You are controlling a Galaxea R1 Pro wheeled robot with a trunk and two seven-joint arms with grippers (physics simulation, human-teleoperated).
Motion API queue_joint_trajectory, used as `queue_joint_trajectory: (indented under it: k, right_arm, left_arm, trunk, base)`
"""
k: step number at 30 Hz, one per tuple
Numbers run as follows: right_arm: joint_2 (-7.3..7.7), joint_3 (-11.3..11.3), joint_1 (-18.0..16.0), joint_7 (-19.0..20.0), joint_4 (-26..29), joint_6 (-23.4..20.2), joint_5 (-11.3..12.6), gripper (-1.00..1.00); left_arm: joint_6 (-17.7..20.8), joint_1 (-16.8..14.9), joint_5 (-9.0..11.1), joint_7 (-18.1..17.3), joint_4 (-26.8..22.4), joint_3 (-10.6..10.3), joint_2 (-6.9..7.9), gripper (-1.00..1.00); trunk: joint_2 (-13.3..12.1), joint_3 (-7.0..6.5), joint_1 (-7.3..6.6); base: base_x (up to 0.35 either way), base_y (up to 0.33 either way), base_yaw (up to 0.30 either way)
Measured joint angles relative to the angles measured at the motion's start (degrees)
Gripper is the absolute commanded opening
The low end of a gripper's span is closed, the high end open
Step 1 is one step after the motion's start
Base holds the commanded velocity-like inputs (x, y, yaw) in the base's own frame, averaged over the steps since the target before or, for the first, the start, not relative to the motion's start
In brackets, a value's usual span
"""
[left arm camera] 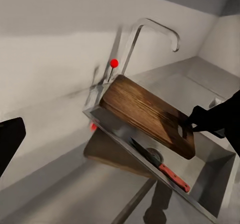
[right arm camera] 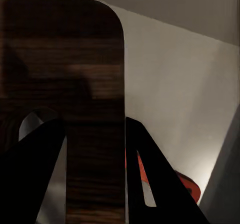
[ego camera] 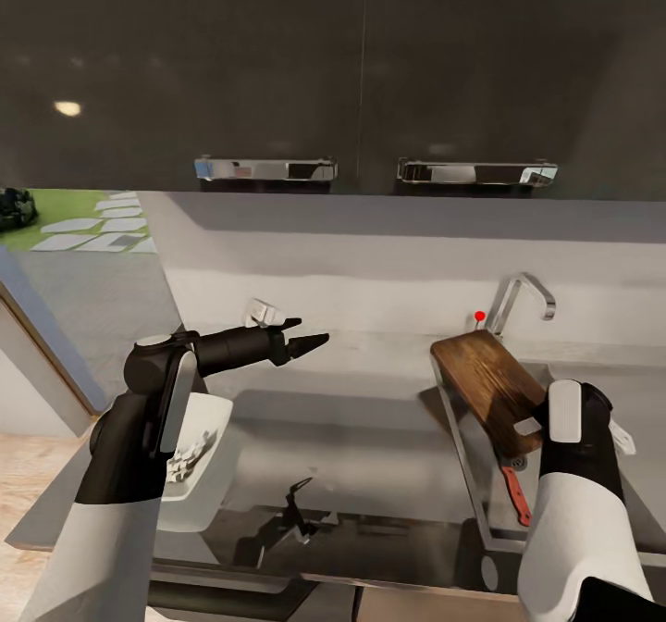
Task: In the kitchen, take the Vidalia onion out of the sink, dice it on the chopping board with the paring knife, put the diced onion into the bowl on the countertop, then place both the paring knife and the chopping board into the sink.
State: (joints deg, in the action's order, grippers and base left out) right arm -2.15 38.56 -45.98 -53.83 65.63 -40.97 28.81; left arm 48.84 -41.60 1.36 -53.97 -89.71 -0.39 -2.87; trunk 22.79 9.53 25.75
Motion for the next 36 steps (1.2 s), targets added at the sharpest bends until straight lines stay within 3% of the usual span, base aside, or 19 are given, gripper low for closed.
queue_joint_trajectory:
  k: [3,7,8,9,10,11,12,15,16,17,18,19,21,23,24,25,26,27,36]
  right_arm:
    - [0.05,1.09,-0.01,-0.31,0.03,0.24,0.06,-1.0]
    - [0.02,6.32,0.03,-0.81,0.02,-0.84,-0.52,-1.0]
    - [-0.02,6.49,-0.03,-1.51,0.02,1.06,1.06,-1.0]
    - [0.01,6.72,0.02,-2.18,0.06,-0.7,-1.11,-1.0]
    - [-0.04,6.69,0.0,-2.53,-0.04,0.68,1.58,-1.0]
    - [0.02,6.83,-0.01,-2.86,0.07,0.12,-0.93,-1.0]
    - [-0.01,6.91,0.03,-3.06,-0.09,-0.08,1.05,-1.0]
    - [0.02,7.11,-0.03,-3.15,-0.09,1.23,1.23,-1.0]
    - [0.06,7.23,0.02,-3.23,-0.07,-0.58,-0.77,-1.0]
    - [-0.01,7.16,0.0,-3.14,-0.21,0.82,1.78,-1.0]
    - [0.04,7.25,0.0,-3.19,-0.23,0.02,-0.81,-1.0]
    - [0.01,7.21,0.03,-3.19,-0.53,0.03,1.33,-1.0]
    - [0.04,7.46,0.04,-3.19,-2.46,0.07,0.32,-1.0]
    - [0.27,7.81,0.03,-3.17,-5.33,2.45,-0.36,-1.0]
    - [0.37,7.8,0.01,-3.09,-6.16,4.16,1.4,-1.0]
    - [0.67,7.93,0.01,-3.14,-7.33,4.98,-0.66,-1.0]
    - [0.84,7.93,0.03,-3.11,-8.62,6.44,1.24,-1.0]
    - [1.01,7.97,-0.01,-3.1,-9.39,7.69,-0.1,-1.0]
    - [1.92,8.06,0.0,-2.82,-12.42,11.46,0.58,-1.0]
  left_arm:
    - [0.01,0.0,0.0,0.0,0.0,0.0,-0.01,1.0]
    - [0.01,0.0,0.0,0.03,-0.01,0.01,0.0,1.0]
    - [-0.03,0.0,-0.01,0.05,0.02,-0.01,-0.01,1.0]
    - [0.01,0.0,0.01,0.04,-0.02,0.01,0.0,1.0]
    - [-0.03,0.0,-0.02,0.05,0.02,-0.01,-0.02,1.0]
    - [0.0,0.01,0.01,0.06,-0.01,0.0,0.0,1.0]
    - [-0.01,-0.01,-0.01,0.07,0.0,0.0,-0.01,1.0]
    - [-0.03,0.0,-0.01,0.07,0.02,-0.01,-0.02,1.0]
    - [0.01,0.0,0.01,0.08,-0.02,-0.01,0.0,1.0]
    - [-0.03,-0.01,-0.02,0.08,0.02,-0.05,-0.02,1.0]
    - [0.01,0.0,0.01,0.08,-0.01,-0.17,0.0,1.0]
    - [-0.01,-0.01,-0.01,0.08,0.01,-0.3,-0.01,1.0]
    - [0.01,0.0,0.01,0.08,-0.01,-0.94,-0.01,1.0]
    - [-0.03,0.0,0.01,0.08,-0.01,-1.31,-0.01,1.0]
    - [-0.07,-0.01,-0.01,0.08,0.01,-1.38,-0.01,1.0]
    - [-0.06,0.0,0.01,0.08,-0.01,-1.44,0.0,1.0]
    - [-0.09,-0.01,-0.01,0.08,0.01,-1.5,-0.01,1.0]
    - [-0.08,0.0,0.0,0.08,-0.01,-1.52,-0.01,1.0]
    - [-0.07,0.0,0.0,0.08,0.0,-1.58,-0.01,1.0]
  trunk:
    - [0.0,0.0,0.0]
    - [-0.01,0.01,0.0]
    - [0.0,-0.01,0.01]
    - [0.01,0.01,-0.01]
    - [-0.02,0.0,0.01]
    - [0.02,0.0,-0.01]
    - [-0.02,0.01,0.01]
    - [0.0,-0.01,0.01]
    - [0.01,0.01,-0.01]
    - [-0.02,0.0,0.01]
    - [0.01,0.0,-0.01]
    - [-0.02,0.01,0.01]
    - [-0.02,0.02,0.0]
    - [-0.01,0.01,0.0]
    - [-0.02,0.0,0.01]
    - [0.0,0.0,0.0]
    - [-0.02,0.01,0.01]
    - [0.0,0.0,0.0]
    - [0.0,0.0,0.0]
  base:
    - [0.0,0.0,0.0]
    - [0.0,0.0,0.0]
    - [0.0,0.0,0.0]
    - [0.0,0.0,0.0]
    - [0.0,0.0,0.0]
    - [0.0,0.0,0.0]
    - [0.0,0.0,0.0]
    - [0.0,0.0,0.0]
    - [0.0,0.0,0.0]
    - [0.0,0.0,0.0]
    - [0.0,0.0,0.0]
    - [0.0,0.0,0.0]
    - [0.0,0.0,0.0]
    - [0.0,0.0,0.0]
    - [0.0,0.0,0.0]
    - [0.0,0.0,0.0]
    - [0.0,0.0,0.0]
    - [0.0,0.0,0.0]
    - [0.0,0.0,0.0]
